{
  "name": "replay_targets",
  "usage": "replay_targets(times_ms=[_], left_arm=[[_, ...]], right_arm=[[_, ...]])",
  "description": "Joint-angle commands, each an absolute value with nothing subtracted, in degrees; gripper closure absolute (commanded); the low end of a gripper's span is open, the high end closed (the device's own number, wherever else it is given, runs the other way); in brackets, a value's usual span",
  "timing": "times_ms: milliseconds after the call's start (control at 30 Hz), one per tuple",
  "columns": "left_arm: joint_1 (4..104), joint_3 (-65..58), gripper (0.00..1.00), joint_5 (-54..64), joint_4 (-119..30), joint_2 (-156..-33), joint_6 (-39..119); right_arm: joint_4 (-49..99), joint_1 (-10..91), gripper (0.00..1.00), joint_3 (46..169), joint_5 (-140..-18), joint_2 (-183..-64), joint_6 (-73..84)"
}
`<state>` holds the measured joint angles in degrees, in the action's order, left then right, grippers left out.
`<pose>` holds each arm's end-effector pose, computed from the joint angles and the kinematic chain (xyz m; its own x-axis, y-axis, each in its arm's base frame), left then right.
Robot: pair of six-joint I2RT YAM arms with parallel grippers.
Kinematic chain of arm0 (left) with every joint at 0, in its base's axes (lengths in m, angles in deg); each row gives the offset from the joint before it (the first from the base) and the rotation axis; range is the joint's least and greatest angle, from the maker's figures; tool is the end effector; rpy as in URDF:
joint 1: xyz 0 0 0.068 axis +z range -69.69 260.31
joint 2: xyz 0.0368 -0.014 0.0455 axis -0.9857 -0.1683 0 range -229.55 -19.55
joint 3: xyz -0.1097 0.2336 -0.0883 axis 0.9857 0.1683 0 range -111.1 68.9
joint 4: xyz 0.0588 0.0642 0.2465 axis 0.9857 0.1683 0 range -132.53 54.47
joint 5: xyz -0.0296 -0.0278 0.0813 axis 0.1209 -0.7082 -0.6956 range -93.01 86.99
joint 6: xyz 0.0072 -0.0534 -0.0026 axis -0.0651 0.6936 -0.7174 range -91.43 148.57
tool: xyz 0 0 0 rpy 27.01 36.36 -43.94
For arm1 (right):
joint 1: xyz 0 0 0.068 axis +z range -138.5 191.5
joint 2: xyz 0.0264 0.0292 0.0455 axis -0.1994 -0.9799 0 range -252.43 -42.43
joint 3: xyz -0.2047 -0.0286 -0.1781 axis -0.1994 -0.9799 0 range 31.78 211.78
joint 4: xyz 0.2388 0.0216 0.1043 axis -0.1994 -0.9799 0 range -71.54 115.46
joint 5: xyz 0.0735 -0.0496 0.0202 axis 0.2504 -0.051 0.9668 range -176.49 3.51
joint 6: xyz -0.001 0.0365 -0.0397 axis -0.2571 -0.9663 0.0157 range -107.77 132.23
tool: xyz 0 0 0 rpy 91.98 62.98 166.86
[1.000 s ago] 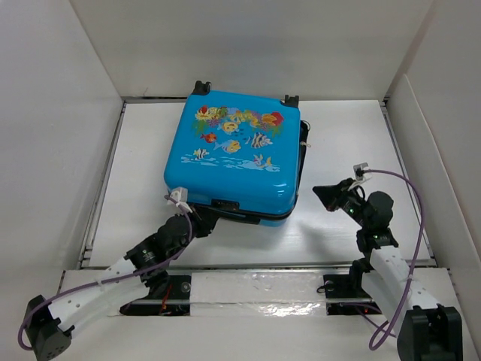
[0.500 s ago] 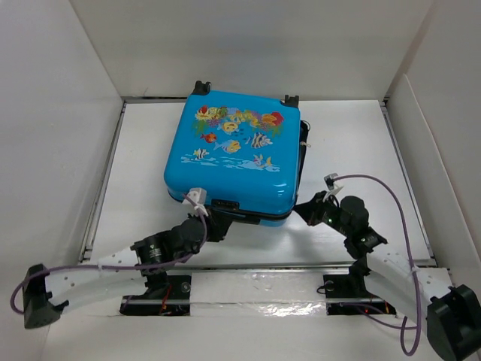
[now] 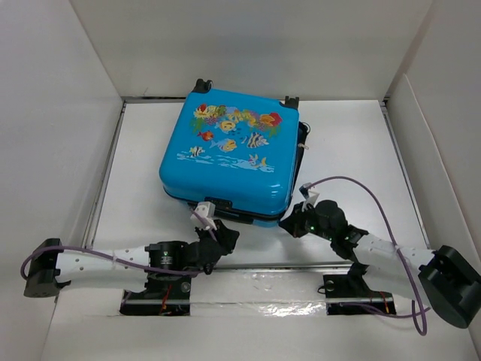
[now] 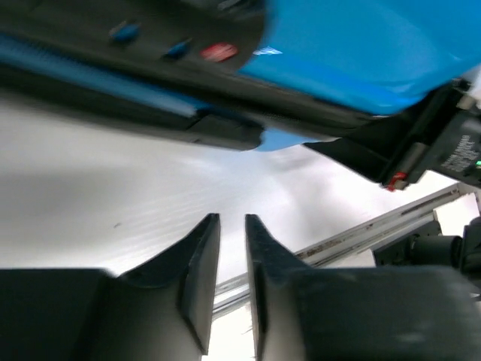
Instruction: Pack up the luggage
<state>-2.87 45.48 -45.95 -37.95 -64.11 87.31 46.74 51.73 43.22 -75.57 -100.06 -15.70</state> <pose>0.0446 -0.1682 0.2229 -0.5858 -0.3717 -0.7202 0.2952 0.7297 -0.6167 0.1412 0.1281 0.1553 -0.6425 0.0589 -0.7640 -0.5255 0.6918 0.4952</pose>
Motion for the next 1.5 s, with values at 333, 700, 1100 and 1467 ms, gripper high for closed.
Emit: replay_targets(times_ms=[333,700,1100,1467], left_arm=[[0.06,55.28,0.55,-49.51,-32.06,-52.07,101.8],[15.51,56.51,0.56,-39.32,-48.24,-58.32,90.44],[23.8,58.62,0.6,-30.53,-47.63,-51.28,85.61],[19.49,56.16,0.73,-28.77,-50.88,-57.08,80.78]], right_arm=[[49.8,54.66,0.95,45.06,-91.76,-91.66,-15.55],[54.39,59.75,0.93,55.85,-84.81,-102.98,-12.56],[46.04,54.23,0.65,44.43,-88.16,-85.24,-5.28],[46.55,52.2,0.58,52.25,-76.21,-94.8,6.59]])
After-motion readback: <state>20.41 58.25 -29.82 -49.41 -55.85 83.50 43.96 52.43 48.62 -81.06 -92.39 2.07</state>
